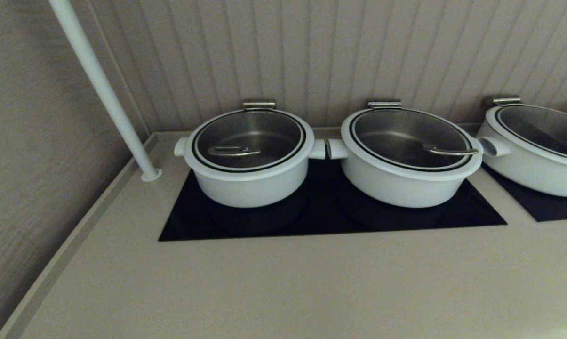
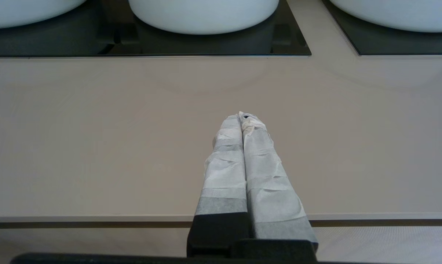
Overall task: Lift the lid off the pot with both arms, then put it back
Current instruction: Open the food pot lid a small opening with the left arm
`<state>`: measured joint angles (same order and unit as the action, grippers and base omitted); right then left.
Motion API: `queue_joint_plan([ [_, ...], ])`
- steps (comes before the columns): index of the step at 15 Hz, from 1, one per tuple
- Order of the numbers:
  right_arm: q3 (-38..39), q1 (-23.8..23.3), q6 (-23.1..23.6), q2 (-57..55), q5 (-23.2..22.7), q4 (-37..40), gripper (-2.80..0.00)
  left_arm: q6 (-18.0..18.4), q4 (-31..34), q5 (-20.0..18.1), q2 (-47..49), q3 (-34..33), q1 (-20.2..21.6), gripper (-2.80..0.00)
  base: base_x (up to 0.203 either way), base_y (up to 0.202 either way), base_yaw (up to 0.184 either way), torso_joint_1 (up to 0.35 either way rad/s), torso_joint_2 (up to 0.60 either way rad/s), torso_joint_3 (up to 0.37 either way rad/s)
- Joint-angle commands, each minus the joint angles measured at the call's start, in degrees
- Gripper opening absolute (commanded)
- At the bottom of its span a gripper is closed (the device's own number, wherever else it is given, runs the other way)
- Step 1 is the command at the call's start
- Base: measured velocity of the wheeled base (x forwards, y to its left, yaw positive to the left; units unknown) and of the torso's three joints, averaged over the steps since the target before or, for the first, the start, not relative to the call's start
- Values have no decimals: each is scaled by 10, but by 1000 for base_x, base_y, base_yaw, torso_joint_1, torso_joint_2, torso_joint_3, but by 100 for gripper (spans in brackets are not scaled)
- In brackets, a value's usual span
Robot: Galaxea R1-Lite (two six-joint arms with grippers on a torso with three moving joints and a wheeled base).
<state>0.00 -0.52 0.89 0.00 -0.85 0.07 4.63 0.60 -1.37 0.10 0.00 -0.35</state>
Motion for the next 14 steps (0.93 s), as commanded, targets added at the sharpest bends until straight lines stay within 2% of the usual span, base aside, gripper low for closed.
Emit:
queue_joint_plan([
  [1,0,0,0,0,0,0,-280,2,0,-3,0,0,0,-280,0,0,0,0,0,0],
  [4,0,0,0,0,0,0,-280,-16,0,1,0,0,0,-280,0,0,0,0,0,0],
  [8,0,0,0,0,0,0,-280,-19,0,1,0,0,0,-280,0,0,0,0,0,0],
  [10,0,0,1,0,0,-1,-280,-12,0,-1,0,0,0,-280,0,0,0,0,0,0],
  [13,0,0,0,0,0,0,-280,24,-6,-5,0,2,0,-280,0,0,0,0,0,0],
  [14,0,0,0,0,0,0,-280,25,-16,-15,0,12,0,-280,0,0,0,0,0,0],
])
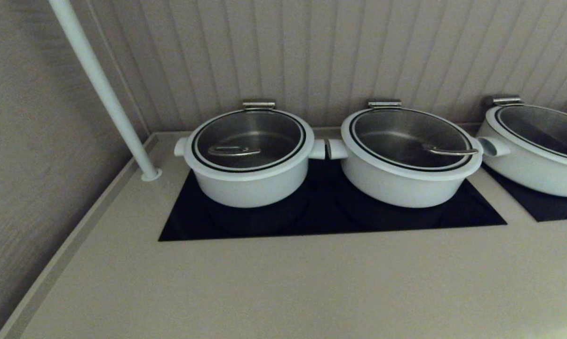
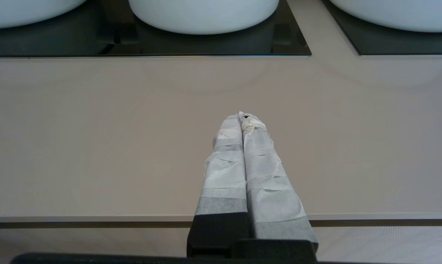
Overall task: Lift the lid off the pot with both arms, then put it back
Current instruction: Open the food pot lid a small opening with the left arm
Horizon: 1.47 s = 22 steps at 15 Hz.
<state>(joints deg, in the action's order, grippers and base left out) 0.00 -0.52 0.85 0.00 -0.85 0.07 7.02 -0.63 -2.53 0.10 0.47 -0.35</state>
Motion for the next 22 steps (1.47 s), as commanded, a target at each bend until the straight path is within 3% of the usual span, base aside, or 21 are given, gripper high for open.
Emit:
queue_joint_plan([
  [1,0,0,1,0,0,0,-280,0,-5,-32,0,21,0,-280,0,0,0,0,0,0],
  [3,0,0,0,0,0,0,-280,4,-2,-66,1,55,0,-280,0,0,0,0,0,0],
  [7,0,0,0,0,0,0,-280,5,53,-84,31,156,0,-280,0,0,0,0,0,0],
  [15,0,0,0,0,0,0,-280,7,63,-256,215,309,-2,-280,0,0,0,0,0,0],
  [18,0,0,1,0,0,0,-280,10,61,-322,272,336,-2,-280,0,0,0,0,0,0],
  [22,0,0,1,0,0,-1,-280,41,61,-351,323,338,-32,-280,0,0,0,0,0,0],
])
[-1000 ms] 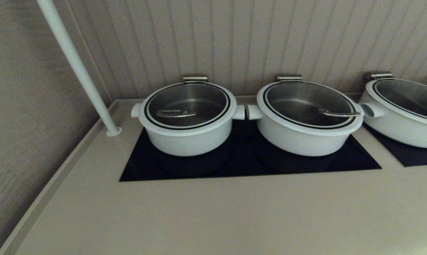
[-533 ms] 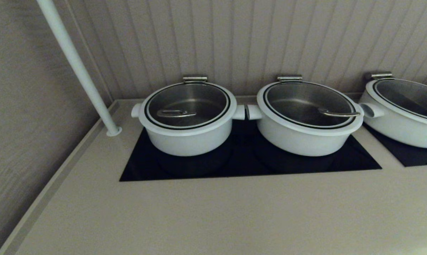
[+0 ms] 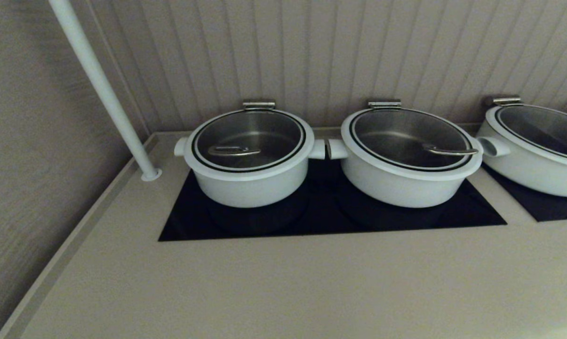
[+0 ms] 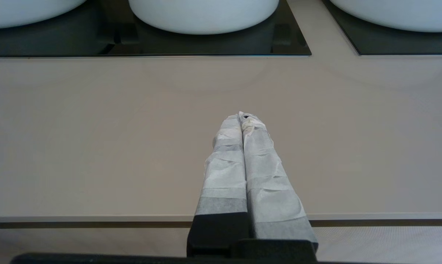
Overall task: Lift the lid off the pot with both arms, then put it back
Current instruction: Open the food pot lid a small opening with the left arm
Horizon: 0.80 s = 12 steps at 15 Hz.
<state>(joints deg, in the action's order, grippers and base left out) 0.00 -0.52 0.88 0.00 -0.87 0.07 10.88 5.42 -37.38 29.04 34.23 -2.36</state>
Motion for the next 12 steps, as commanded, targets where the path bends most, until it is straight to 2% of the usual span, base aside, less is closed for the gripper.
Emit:
queue_joint_plan([
  [1,0,0,0,0,0,0,-280,4,0,-3,44,0,-30,-280,0,0,0,0,0,0],
  [5,0,0,0,0,0,0,-280,5,0,-3,90,-2,-80,-280,0,0,0,0,0,0],
  [8,0,0,0,0,0,0,-280,19,-1,-3,118,-10,-88,-280,0,0,0,0,0,0],
  [12,0,0,0,0,0,0,-280,42,-1,-2,163,-12,-118,-280,0,0,0,0,0,0],
])
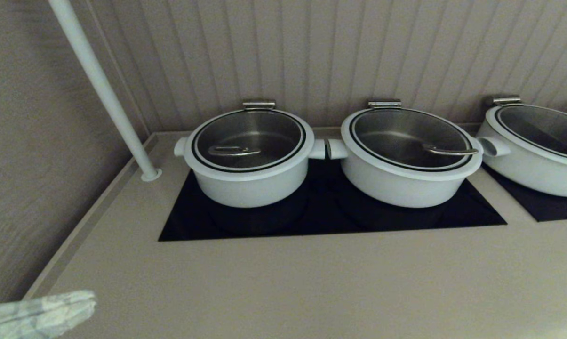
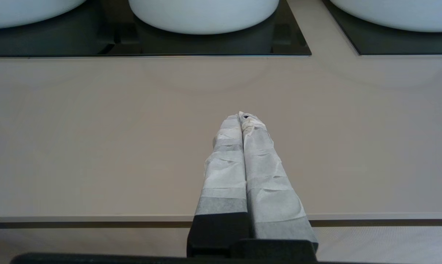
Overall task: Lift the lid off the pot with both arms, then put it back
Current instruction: Open the food pot lid a small opening with the left arm
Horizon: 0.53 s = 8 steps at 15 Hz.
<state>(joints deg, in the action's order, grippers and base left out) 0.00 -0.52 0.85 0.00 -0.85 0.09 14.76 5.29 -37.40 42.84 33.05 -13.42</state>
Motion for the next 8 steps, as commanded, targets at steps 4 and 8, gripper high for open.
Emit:
queue_joint_plan([
  [4,0,0,0,0,0,0,-280,28,0,2,83,4,-29,-280,0,0,0,0,0,0],
  [8,0,0,0,0,0,0,-280,49,-27,11,142,18,-41,-280,0,0,0,0,0,0],
])
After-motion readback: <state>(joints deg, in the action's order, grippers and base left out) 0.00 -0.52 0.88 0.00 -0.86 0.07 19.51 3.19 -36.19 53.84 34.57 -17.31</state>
